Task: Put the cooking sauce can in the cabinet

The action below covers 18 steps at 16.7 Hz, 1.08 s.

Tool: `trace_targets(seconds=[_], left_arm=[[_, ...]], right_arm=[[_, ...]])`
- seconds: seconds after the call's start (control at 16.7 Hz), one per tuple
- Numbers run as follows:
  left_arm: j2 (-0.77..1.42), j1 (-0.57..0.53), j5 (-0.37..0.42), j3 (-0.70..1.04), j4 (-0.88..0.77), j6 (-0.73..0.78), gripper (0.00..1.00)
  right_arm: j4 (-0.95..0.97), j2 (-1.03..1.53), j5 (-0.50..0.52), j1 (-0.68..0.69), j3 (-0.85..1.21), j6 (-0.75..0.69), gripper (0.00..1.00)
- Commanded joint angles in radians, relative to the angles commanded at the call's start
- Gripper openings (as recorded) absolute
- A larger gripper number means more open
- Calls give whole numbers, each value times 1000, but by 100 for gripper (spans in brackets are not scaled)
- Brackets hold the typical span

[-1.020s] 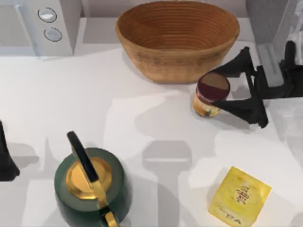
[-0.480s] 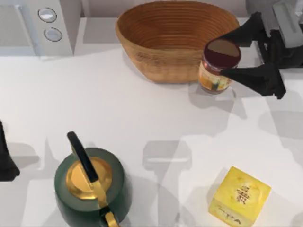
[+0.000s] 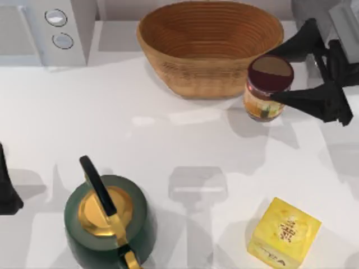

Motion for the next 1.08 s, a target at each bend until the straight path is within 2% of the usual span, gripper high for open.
trace_targets(seconds=[0.18, 0.36, 0.78, 1.08], left_arm=[[0, 0, 0, 0, 0, 0, 100], [0, 0, 0, 0, 0, 0, 100], [0, 0, 0, 0, 0, 0, 100], [0, 0, 0, 0, 0, 0, 100]], right_arm=[[144, -197, 155, -24, -168, 192, 0], [326, -462, 369, -53, -383, 445, 0], [815, -1204, 914, -104, -941, 1166, 0], [1150, -1701, 1228, -103, -1303, 1648, 0]])
